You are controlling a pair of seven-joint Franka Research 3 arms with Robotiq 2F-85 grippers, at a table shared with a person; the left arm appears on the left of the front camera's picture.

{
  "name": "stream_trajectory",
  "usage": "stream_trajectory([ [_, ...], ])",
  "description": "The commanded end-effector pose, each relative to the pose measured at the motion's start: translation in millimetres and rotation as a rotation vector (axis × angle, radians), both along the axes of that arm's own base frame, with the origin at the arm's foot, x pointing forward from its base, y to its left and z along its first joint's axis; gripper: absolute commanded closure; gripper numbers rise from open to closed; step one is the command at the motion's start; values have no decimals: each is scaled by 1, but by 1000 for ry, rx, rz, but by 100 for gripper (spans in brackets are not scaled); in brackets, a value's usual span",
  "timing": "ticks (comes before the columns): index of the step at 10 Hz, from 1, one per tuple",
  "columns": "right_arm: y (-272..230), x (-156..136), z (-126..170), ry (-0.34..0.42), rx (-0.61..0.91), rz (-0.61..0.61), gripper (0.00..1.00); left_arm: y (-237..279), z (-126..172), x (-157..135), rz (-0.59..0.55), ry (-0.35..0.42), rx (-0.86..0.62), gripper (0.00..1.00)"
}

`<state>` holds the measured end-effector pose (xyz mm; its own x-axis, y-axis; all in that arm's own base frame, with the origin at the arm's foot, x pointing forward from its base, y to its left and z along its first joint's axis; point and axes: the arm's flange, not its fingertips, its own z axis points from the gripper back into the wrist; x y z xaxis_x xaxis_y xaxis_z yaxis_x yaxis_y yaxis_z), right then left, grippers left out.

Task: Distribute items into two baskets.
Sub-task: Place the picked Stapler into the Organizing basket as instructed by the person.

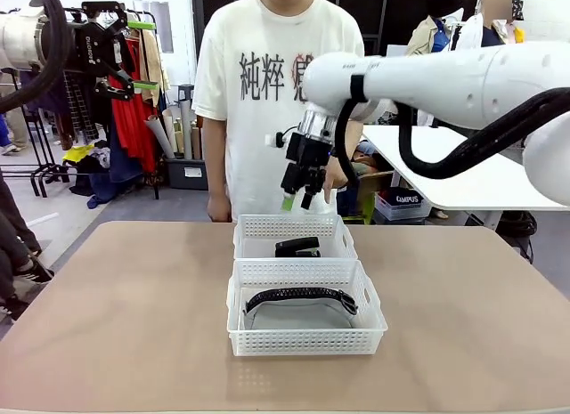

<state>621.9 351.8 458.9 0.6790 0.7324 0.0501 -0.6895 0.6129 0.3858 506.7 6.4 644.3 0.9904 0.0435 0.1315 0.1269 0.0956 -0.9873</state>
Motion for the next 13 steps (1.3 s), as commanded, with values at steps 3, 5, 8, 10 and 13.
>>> stream_trajectory([
  [3, -50, -26, 47, 101, 277, -292, 0, 1, 1, -1, 0, -1, -1, 0],
  [5, -74, -39, 68, 61, 355, -321, 0, 1, 1, -1, 0, -1, -1, 0],
  [8, -52, 1, 61, 134, 257, -277, 0, 1, 1, -1, 0, -1, -1, 0],
  [10, -55, -7, 60, 135, 272, -302, 0, 1, 1, -1, 0, -1, -1, 0],
  [13, -95, -1, 97, 508, 705, -546, 0, 1, 1, -1, 0, -1, -1, 0],
])
